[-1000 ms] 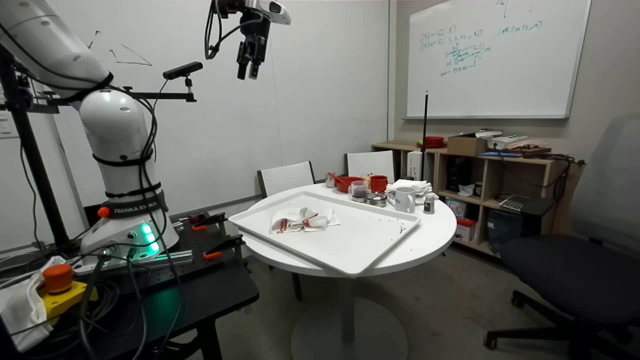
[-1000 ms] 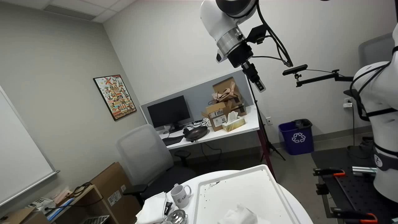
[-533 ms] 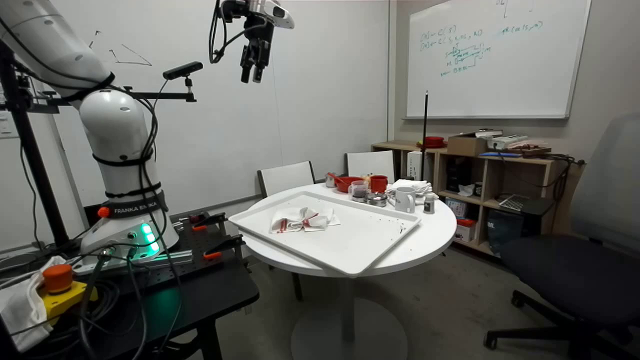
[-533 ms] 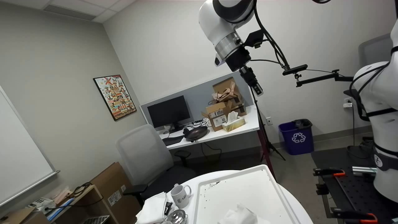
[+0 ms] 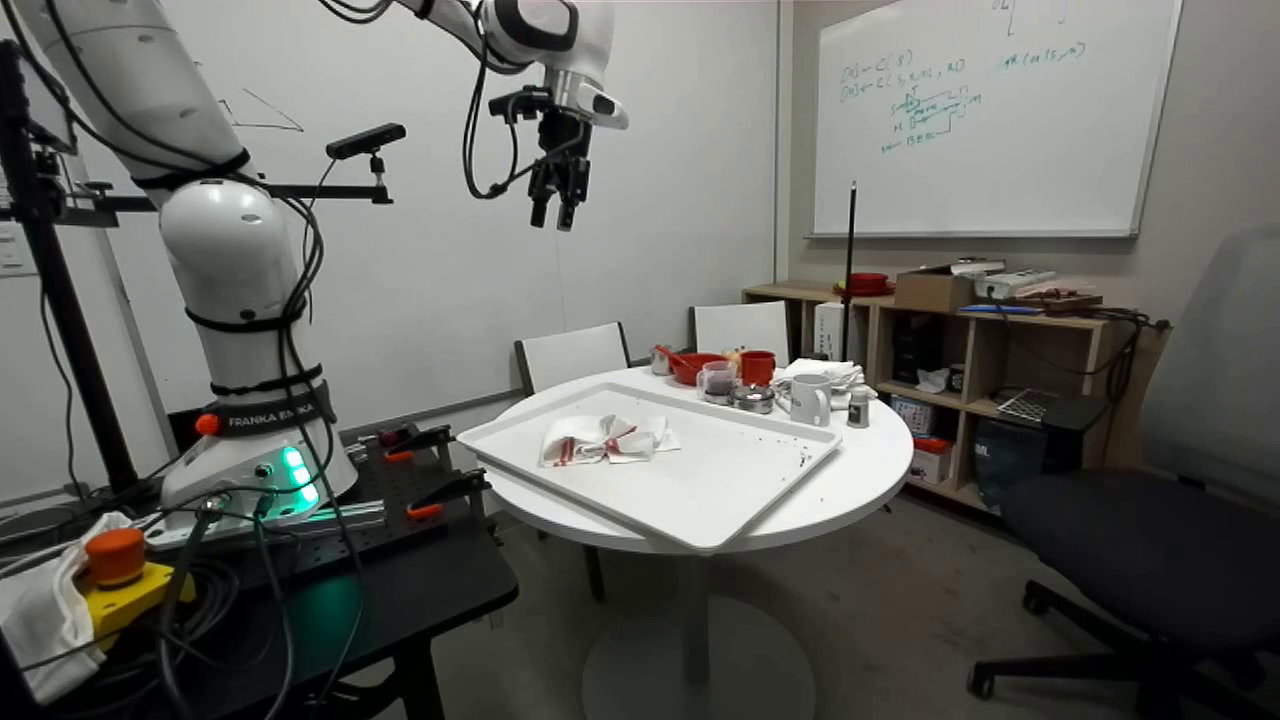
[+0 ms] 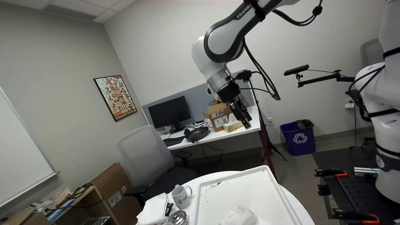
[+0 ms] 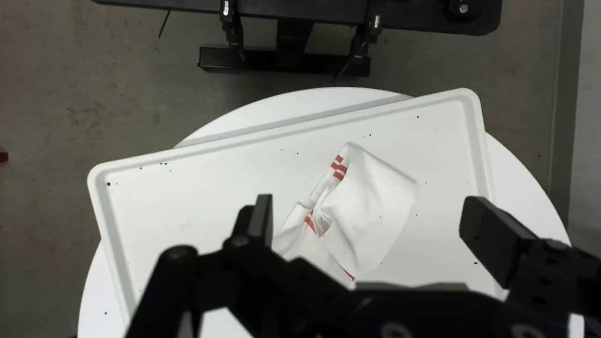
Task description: Pick up the white towel and wipe the the white tray.
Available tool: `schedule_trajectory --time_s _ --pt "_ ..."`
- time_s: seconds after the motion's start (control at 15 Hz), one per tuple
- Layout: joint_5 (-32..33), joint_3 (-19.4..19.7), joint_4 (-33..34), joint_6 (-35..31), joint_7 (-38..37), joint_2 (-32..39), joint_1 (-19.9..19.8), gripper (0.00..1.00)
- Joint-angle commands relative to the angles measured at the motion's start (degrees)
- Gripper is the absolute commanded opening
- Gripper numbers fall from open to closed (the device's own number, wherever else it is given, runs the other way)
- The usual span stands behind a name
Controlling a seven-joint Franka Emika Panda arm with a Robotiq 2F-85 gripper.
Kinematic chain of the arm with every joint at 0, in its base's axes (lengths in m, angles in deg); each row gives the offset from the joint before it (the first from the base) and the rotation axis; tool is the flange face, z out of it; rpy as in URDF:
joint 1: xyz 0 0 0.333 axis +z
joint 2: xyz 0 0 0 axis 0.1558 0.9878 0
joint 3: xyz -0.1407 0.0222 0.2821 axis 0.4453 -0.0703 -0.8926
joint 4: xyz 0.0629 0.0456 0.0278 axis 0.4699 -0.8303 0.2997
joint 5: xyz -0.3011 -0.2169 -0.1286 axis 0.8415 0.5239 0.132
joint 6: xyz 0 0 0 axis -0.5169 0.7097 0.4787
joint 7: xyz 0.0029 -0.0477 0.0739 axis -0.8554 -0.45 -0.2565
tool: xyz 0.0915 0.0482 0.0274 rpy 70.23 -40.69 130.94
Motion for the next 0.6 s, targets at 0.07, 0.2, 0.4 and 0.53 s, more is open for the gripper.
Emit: schedule_trajectory --time_s 0.07,0.2,0.4,0.53 --pt "0.52 -1.81 -1.64 -10.84 1.39 6.93 1.18 1.00" --pt "3.68 -3.04 -2.45 -15.04 2.05 9.74 1.52 1.00" --pt "8.86 -4.02 -2.65 -17.75 4.25 13.49 1.76 1.00" --pt "11.35 -4.08 -2.65 -19.62 8.15 15.39 1.73 1.00"
